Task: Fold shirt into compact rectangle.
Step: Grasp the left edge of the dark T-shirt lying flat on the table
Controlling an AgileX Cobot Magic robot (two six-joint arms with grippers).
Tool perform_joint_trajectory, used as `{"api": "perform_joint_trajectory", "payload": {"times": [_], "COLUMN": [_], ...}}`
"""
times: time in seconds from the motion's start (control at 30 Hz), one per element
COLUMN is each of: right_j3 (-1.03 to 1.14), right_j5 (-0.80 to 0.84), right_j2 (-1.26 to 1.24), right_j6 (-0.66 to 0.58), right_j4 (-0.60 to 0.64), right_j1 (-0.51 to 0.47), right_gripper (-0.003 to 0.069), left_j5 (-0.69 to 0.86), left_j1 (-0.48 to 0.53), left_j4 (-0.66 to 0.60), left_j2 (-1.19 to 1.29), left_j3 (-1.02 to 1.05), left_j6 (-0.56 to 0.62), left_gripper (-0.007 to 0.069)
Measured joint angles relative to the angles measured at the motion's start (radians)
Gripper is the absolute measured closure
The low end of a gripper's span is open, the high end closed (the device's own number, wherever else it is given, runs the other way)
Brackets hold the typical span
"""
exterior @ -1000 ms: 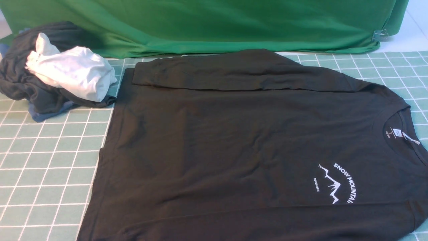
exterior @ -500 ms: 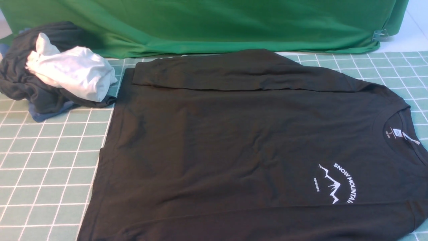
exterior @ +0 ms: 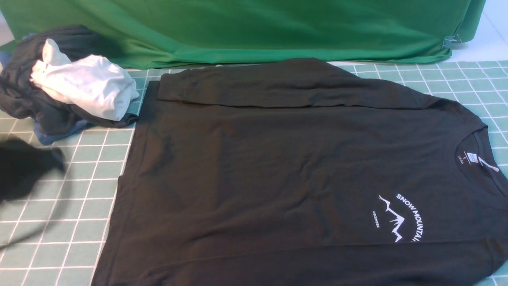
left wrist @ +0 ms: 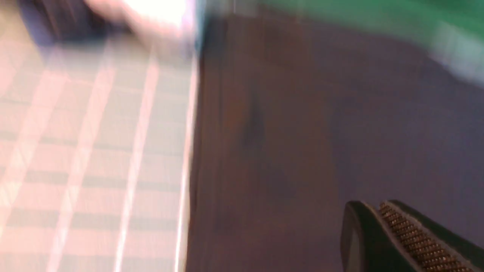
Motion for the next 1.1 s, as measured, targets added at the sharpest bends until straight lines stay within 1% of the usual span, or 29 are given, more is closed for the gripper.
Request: {"api": "perform_joint_trajectory", "payload": {"times": [0.03, 0.1, 0.17, 0.2, 0.23, 0.27, 0.3, 0.33, 0.37, 0.4, 0.43, 0.5, 0.57, 0.63, 0.73, 0.83, 0.9, 0.97, 1.1], "right_j3": [-0.027, -0.103, -0.143, -0.198, -0.212, -0.246, -0.302, -0.330, -0.381, -0.388, -0.425, -0.502, -0.542, -0.567, -0.575, -0.576, -0.576, -0.576, -0.576], "right_j5": [0.053, 0.165, 0.224, 0.301, 0.310, 0.355, 0.426, 0.447, 0.510, 0.519, 0.555, 0.664, 0.734, 0.776, 0.803, 0.843, 0.859, 0.864, 0.865], "right_j2": [0.007, 0.052, 0.080, 0.133, 0.148, 0.188, 0.256, 0.293, 0.358, 0.367, 0.412, 0.511, 0.573, 0.623, 0.648, 0.658, 0.658, 0.658, 0.658], "right_j6": [-0.017, -0.084, -0.119, -0.162, -0.174, -0.201, -0.235, -0.256, -0.287, -0.296, -0.311, -0.358, -0.390, -0.415, -0.428, -0.461, -0.501, -0.515, -0.533], "right_j4": [0.000, 0.000, 0.000, 0.000, 0.000, 0.000, 0.000, 0.000, 0.000, 0.000, 0.000, 0.000, 0.001, 0.002, 0.010, 0.039, 0.071, 0.086, 0.117], "right_j1": [0.000, 0.000, 0.000, 0.000, 0.000, 0.000, 0.000, 0.000, 0.000, 0.000, 0.000, 0.000, 0.000, 0.000, 0.000, 0.000, 0.000, 0.000, 0.000], "right_gripper": [0.0498, 0.0590, 0.0611, 0.0626, 0.0627, 0.0629, 0.0631, 0.0631, 0.0631, 0.0631, 0.0631, 0.0631, 0.0631, 0.0630, 0.0630, 0.0630, 0.0629, 0.0629, 0.0629], "left_j5": [0.052, 0.146, 0.176, 0.205, 0.208, 0.209, 0.208, 0.205, 0.203, 0.201, 0.201, 0.196, 0.177, 0.149, 0.121, 0.110, 0.091, 0.071, -0.025], "left_j1": [0.000, -0.002, -0.010, -0.044, -0.055, -0.075, -0.161, -0.190, -0.257, -0.275, -0.316, -0.383, -0.409, -0.413, -0.417, -0.417, -0.417, -0.417, -0.417], "left_j4": [-0.019, -0.024, -0.014, 0.021, 0.026, 0.051, 0.117, 0.149, 0.204, 0.211, 0.246, 0.299, 0.313, 0.317, 0.325, 0.359, 0.386, 0.397, 0.404], "left_j2": [0.052, 0.155, 0.196, 0.259, 0.265, 0.287, 0.332, 0.350, 0.383, 0.387, 0.410, 0.458, 0.484, 0.502, 0.516, 0.520, 0.520, 0.520, 0.519], "left_j3": [0.000, 0.000, 0.000, 0.000, 0.000, 0.000, -0.002, -0.003, -0.004, -0.004, -0.004, -0.004, -0.004, -0.004, -0.004, 0.000, 0.026, 0.049, 0.117], "left_j6": [0.031, 0.062, 0.064, 0.045, 0.041, 0.021, -0.050, -0.076, -0.143, -0.150, -0.184, -0.231, -0.249, -0.258, -0.269, -0.278, -0.285, -0.288, -0.297], "left_gripper": [0.0610, 0.0615, 0.0618, 0.0622, 0.0622, 0.0622, 0.0622, 0.0622, 0.0622, 0.0622, 0.0622, 0.0622, 0.0622, 0.0617, 0.0606, 0.0568, 0.0521, 0.0484, 0.0365]}}
